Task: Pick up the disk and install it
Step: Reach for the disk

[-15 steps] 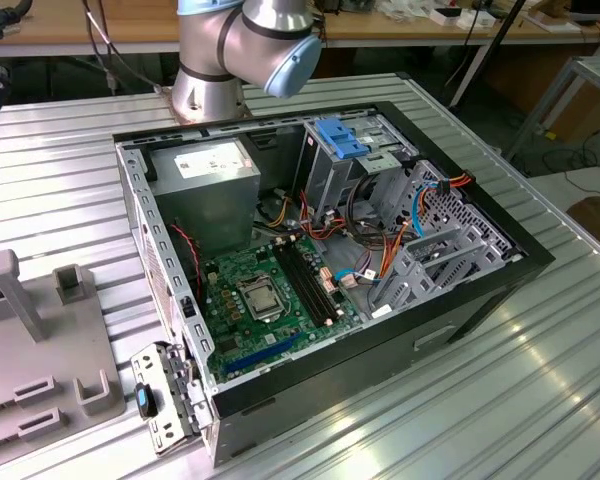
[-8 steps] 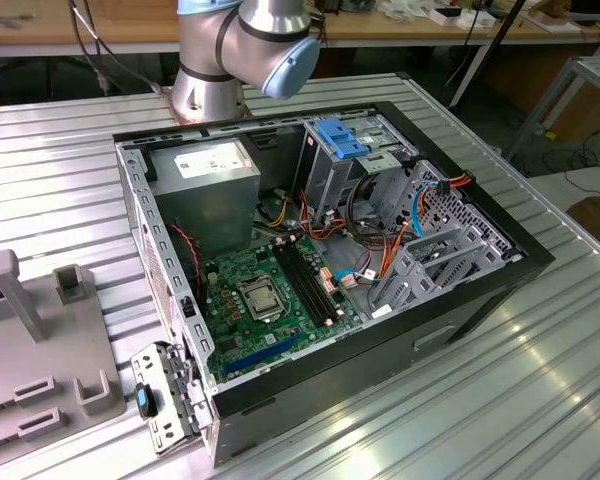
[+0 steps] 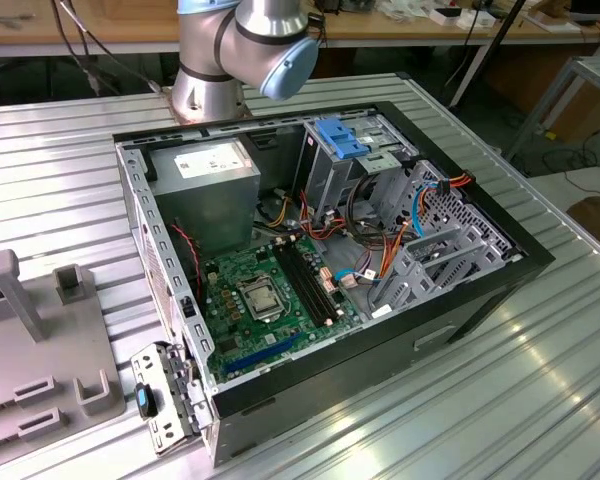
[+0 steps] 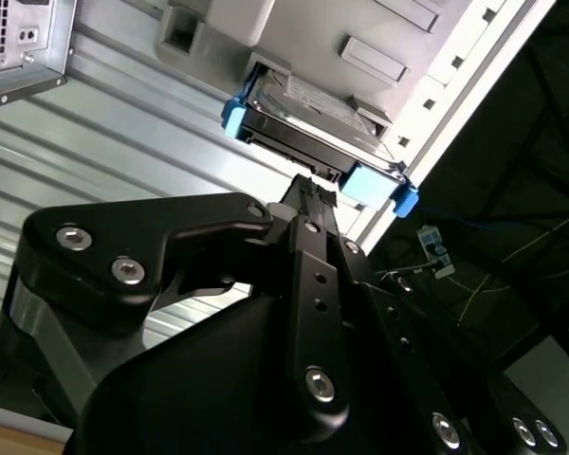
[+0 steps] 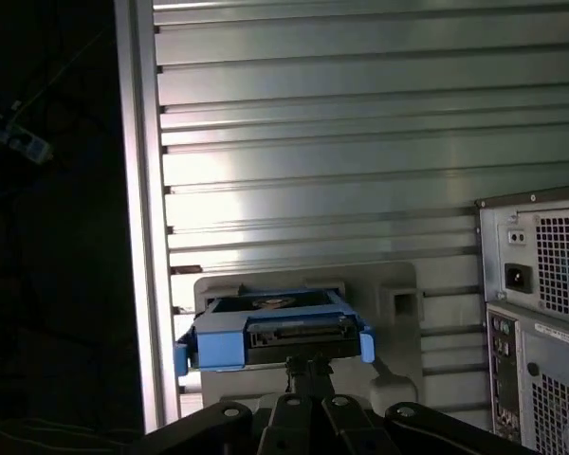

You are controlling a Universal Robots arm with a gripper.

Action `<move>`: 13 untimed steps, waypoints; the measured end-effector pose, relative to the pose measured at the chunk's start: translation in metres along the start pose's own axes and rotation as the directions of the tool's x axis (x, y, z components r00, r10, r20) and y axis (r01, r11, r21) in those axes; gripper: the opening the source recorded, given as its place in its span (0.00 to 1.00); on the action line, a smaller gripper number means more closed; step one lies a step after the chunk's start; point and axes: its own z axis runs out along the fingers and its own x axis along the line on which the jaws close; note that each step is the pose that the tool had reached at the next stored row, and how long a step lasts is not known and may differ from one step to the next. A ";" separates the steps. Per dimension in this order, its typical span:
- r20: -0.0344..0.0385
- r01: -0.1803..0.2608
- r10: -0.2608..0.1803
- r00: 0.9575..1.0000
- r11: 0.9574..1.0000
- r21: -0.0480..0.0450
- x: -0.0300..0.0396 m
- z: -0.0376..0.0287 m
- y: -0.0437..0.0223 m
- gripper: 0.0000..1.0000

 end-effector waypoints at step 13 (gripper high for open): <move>0.001 0.040 -0.040 0.999 0.999 -0.001 0.0336 0.0009 -0.0096 0.11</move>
